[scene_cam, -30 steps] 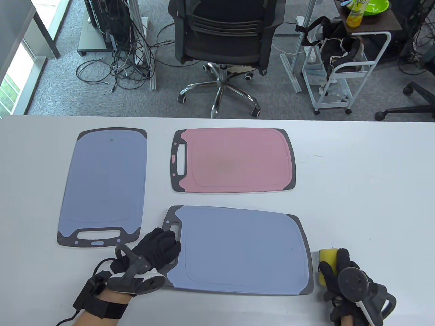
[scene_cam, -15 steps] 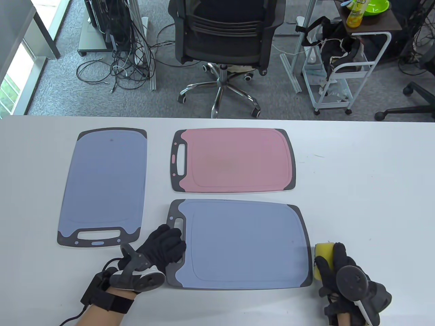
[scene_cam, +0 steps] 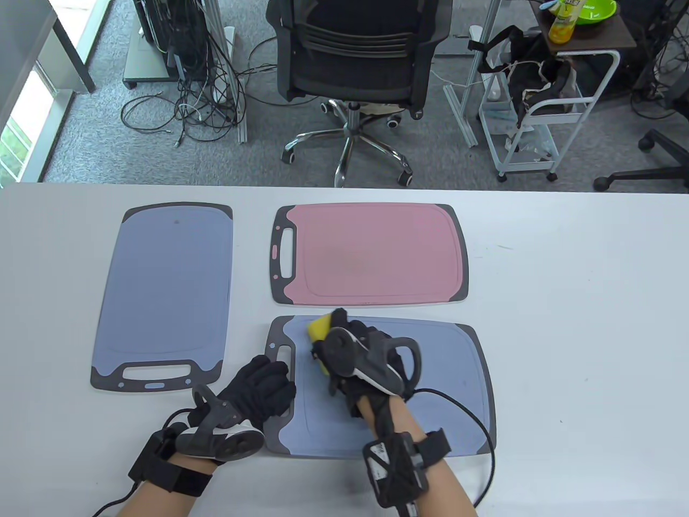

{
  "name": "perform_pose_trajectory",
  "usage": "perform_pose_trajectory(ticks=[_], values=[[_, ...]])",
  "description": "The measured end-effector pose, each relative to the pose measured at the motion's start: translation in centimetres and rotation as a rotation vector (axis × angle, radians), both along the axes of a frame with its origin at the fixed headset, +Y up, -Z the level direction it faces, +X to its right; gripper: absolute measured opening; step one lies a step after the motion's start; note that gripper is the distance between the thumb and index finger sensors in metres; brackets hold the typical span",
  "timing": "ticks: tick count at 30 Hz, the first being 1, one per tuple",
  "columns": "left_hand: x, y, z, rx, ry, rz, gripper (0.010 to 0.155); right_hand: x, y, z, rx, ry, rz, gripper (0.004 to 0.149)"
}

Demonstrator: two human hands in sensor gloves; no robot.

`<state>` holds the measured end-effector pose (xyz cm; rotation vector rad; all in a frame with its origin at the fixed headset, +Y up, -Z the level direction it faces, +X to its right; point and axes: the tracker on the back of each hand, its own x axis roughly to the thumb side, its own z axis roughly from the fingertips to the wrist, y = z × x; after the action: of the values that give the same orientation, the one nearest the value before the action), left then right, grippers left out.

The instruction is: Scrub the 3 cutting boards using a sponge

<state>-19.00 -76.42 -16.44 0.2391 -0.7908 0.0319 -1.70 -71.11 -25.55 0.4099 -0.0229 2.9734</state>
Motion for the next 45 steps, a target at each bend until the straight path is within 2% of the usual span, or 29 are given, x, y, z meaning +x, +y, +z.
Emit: perform_pose_trajectory(ticks=[4, 6, 8, 13, 15, 17, 19, 20, 22, 23, 26, 27, 28, 29, 31, 33, 34, 36, 40, 43, 45], values=[[0.0, 0.0, 0.0, 0.001, -0.002, 0.001, 0.043, -2.9, -0.6, -1.4, -0.058, 0.023, 0.131, 0.073], [0.0, 0.0, 0.0, 0.007, -0.002, -0.001, 0.043, -1.4, -1.4, -2.2, -0.093, -0.019, 0.195, 0.072], [0.1, 0.0, 0.0, 0.007, -0.001, -0.002, 0.043, 1.1, -1.9, -2.7, -0.1, -0.079, 0.178, 0.072], [0.1, 0.0, 0.0, 0.001, -0.002, -0.001, 0.043, 14.1, -3.9, -2.9, -0.178, -0.374, 0.183, 0.071], [0.1, 0.0, -0.1, -0.005, -0.003, -0.002, 0.043, 21.2, -5.0, -2.1, -0.242, -0.587, 0.166, 0.071], [0.1, 0.0, -0.1, -0.008, -0.002, -0.004, 0.043, 25.1, -5.7, -1.0, -0.277, -0.707, 0.119, 0.07], [0.2, 0.0, -0.2, -0.008, -0.006, -0.005, 0.043, 26.1, -6.0, -0.6, -0.282, -0.737, 0.073, 0.071], [0.2, 0.0, -0.2, -0.01, -0.004, -0.006, 0.043, 25.5, -5.9, -0.7, -0.253, -0.716, 0.063, 0.071], [0.2, 0.0, -0.2, -0.01, -0.004, -0.006, 0.043, 22.9, -5.4, -1.2, -0.219, -0.611, 0.156, 0.07], [0.2, 0.0, -0.2, -0.01, -0.004, -0.006, 0.043, 21.4, -5.1, -1.4, -0.213, -0.519, 0.155, 0.07], [0.2, 0.0, -0.1, -0.006, -0.004, -0.008, 0.043, 13.2, -4.0, -1.2, -0.165, -0.213, 0.032, 0.071], [0.3, 0.0, -0.1, -0.004, -0.004, -0.009, 0.043, 9.3, -3.3, -0.5, -0.162, -0.085, 0.011, 0.071], [0.3, 0.0, -0.1, -0.004, -0.004, -0.009, 0.043, 7.2, -3.0, 0.2, -0.16, -0.01, 0.014, 0.072], [0.2, 0.0, -0.2, -0.005, -0.003, -0.008, 0.043, 3.3, -2.3, 1.6, -0.138, 0.131, 0.032, 0.072], [0.3, 0.0, -0.1, 0.0, -0.003, -0.009, 0.043, 0.2, -1.8, 2.8, -0.09, 0.23, 0.083, 0.071], [0.2, 0.0, -0.1, -0.001, -0.001, -0.007, 0.043, 0.2, -1.6, 2.7, -0.068, 0.21, 0.145, 0.071], [0.2, 0.0, -0.1, -0.004, -0.003, -0.003, 0.043, 1.1, -1.7, 2.3, -0.099, 0.201, 0.135, 0.071], [0.2, 0.0, -0.1, -0.004, -0.003, -0.005, 0.043, 4.2, -2.3, 1.8, -0.135, 0.065, 0.085, 0.071], [0.3, 0.0, -0.2, -0.007, -0.004, -0.007, 0.043, 14.0, -4.1, 1.2, -0.159, -0.228, 0.112, 0.07], [0.3, 0.0, -0.1, -0.006, -0.004, -0.007, 0.043, 22.2, -5.3, 1.9, -0.216, -0.525, 0.102, 0.07], [0.3, 0.0, -0.1, -0.001, -0.005, -0.008, 0.043, 25.1, -5.6, 2.4, -0.262, -0.634, 0.09, 0.07]])
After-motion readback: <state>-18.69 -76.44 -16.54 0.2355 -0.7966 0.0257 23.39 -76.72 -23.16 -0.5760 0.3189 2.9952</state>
